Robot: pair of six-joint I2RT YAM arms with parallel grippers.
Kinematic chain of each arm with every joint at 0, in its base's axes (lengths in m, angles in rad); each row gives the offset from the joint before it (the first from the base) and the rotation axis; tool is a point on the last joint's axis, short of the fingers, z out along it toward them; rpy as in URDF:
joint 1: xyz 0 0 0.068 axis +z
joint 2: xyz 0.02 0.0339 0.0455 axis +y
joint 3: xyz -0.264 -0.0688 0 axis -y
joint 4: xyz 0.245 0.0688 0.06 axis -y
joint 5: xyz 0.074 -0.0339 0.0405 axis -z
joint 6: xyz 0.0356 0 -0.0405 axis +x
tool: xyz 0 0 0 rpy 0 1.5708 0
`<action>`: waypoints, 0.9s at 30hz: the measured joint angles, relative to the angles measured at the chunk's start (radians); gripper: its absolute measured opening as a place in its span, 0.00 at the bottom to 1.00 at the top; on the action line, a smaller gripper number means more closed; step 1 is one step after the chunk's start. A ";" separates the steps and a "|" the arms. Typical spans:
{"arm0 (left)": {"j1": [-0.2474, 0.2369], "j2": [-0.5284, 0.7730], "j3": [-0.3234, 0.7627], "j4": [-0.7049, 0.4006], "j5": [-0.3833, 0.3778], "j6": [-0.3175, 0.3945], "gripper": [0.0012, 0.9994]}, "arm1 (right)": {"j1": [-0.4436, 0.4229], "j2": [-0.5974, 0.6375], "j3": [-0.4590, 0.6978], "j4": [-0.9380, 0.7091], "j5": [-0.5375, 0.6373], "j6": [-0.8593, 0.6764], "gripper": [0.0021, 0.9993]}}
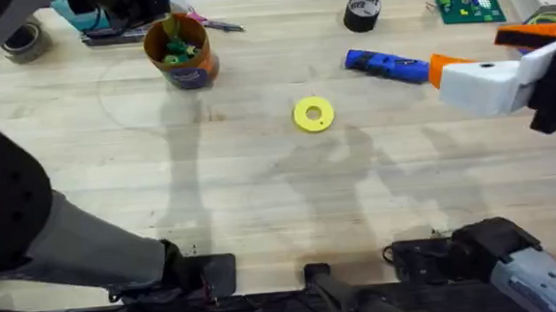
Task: Pick up the gripper from the table and insert it into the empty holder that is missing its gripper. Then pick up a screw, insert it into the mounting hole, and use the screwdriver to tighten it. Finally, clean up the table by picking up the vegetable and placing it into the bucket.
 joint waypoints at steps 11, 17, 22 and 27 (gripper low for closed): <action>0.001 -0.034 0.000 -0.159 0.001 0.001 0.99 | 0.000 0.000 0.000 0.012 0.000 0.000 1.00; 0.001 -0.184 0.000 -0.344 -0.024 0.005 0.99 | 0.000 0.000 0.000 0.011 0.003 0.000 1.00; 0.001 -0.367 0.000 -0.547 -0.054 0.024 0.99 | 0.000 0.000 0.000 0.011 0.003 0.000 1.00; -0.006 -0.504 -0.008 -0.672 -0.067 0.027 0.99 | 0.000 0.000 0.000 0.010 0.003 0.000 1.00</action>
